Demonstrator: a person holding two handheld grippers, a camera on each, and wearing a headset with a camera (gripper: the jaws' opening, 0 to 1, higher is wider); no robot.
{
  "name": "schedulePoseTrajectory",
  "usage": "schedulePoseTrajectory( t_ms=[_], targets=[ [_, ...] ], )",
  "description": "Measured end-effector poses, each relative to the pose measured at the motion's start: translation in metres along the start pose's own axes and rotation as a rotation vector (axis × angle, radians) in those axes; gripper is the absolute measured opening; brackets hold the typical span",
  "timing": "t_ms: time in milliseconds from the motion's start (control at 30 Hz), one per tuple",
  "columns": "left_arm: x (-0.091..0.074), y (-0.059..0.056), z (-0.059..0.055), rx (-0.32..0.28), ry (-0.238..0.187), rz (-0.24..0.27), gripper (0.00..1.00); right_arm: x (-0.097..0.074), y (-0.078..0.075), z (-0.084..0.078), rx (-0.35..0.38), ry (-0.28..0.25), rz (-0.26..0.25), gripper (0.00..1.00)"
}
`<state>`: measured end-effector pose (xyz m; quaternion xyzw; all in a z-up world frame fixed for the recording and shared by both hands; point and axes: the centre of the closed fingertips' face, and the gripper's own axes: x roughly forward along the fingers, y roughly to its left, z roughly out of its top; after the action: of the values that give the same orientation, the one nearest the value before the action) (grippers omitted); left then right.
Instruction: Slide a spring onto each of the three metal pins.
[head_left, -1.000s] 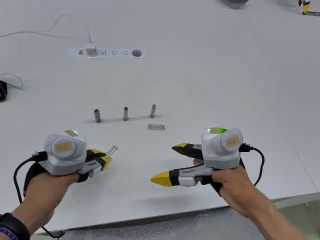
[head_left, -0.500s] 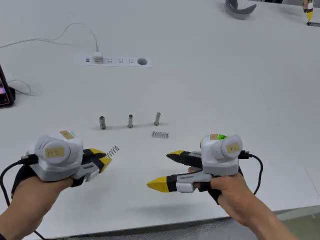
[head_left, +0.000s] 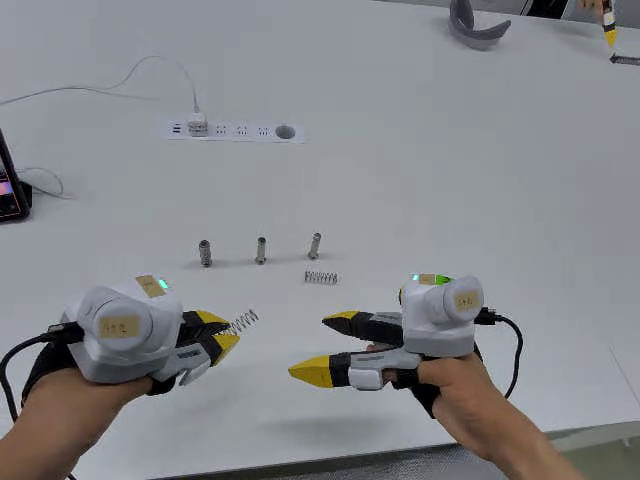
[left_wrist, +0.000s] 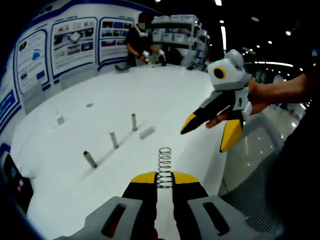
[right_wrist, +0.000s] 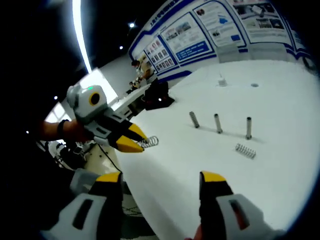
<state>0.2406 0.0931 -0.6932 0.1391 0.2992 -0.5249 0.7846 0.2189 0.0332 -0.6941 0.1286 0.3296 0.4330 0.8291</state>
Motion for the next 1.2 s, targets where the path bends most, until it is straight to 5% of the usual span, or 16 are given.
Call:
schedulePoseTrajectory(
  t_ms=[367, 533, 700, 1200],
  targets=[
    [0.012, -0.034, 0.016, 0.072, -0.014, -0.075, 0.10, 0.000, 0.007, 0.011, 0.092, -0.063, 0.055, 0.53],
    [0.014, -0.043, 0.020, 0.100, -0.014, -0.098, 0.10, -0.003, 0.015, 0.017, 0.143, -0.094, 0.109, 0.36],
    [0.015, -0.046, 0.020, 0.115, -0.013, -0.112, 0.10, -0.002, 0.016, 0.019, 0.196, -0.103, 0.127, 0.27],
    [0.017, -0.043, 0.022, 0.130, -0.008, -0.122, 0.10, -0.003, 0.025, 0.029, 0.168, -0.103, 0.171, 0.16]
  ],
)
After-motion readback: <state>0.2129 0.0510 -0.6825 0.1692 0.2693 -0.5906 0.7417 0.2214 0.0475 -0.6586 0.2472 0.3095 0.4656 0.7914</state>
